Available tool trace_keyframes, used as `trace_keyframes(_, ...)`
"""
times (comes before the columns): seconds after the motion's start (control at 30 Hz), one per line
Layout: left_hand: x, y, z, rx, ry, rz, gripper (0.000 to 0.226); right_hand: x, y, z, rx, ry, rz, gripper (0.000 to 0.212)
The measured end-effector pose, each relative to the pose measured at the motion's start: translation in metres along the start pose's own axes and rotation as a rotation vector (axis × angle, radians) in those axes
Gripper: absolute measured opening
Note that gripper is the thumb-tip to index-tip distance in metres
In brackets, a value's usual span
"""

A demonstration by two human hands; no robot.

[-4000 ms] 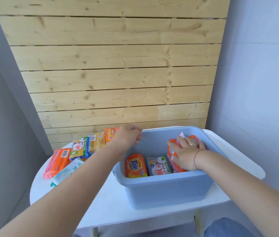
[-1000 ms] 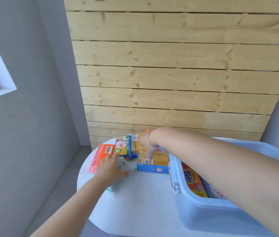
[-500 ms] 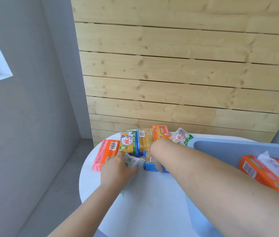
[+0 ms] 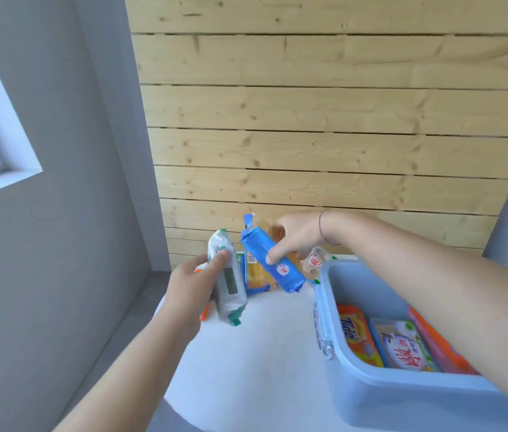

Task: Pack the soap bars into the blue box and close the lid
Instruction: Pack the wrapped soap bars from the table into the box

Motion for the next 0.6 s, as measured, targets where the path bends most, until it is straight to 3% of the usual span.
trace_keyframes(0.07,0.022,0.011,0.014,-0.106,0.067,0.004,0.032,0.004,0.019,-0.022,0.006,-0.233,-0.024,0.033)
trace_keyframes(0.17,0.049,0.034,0.044,-0.249,0.079,-0.011,0.034,0.016,0.056,-0.051,0.040,-0.403,-0.052,0.062)
trace_keyframes(0.3,0.069,0.060,0.082,-0.346,0.082,-0.043,0.032,0.059,0.104,-0.066,0.013,-0.580,0.001,0.060)
trace_keyframes(0.47,0.078,0.070,0.106,-0.340,0.052,-0.052,0.027,0.124,0.131,-0.042,-0.005,-0.624,0.179,0.051)
trace_keyframes(0.6,0.077,0.073,0.113,-0.330,0.050,-0.070,0.026,0.157,0.129,-0.019,0.050,-0.448,0.306,0.061)
Point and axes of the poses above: each hand's wrist, its own y-axis away from the middle knuckle, its own z-axis out of the palm, x = y × z, the point moved 10 cm from there along -y, towards the middle knuckle, and after that the axes turned 14 degrees about -y, right-handed, at the moved point
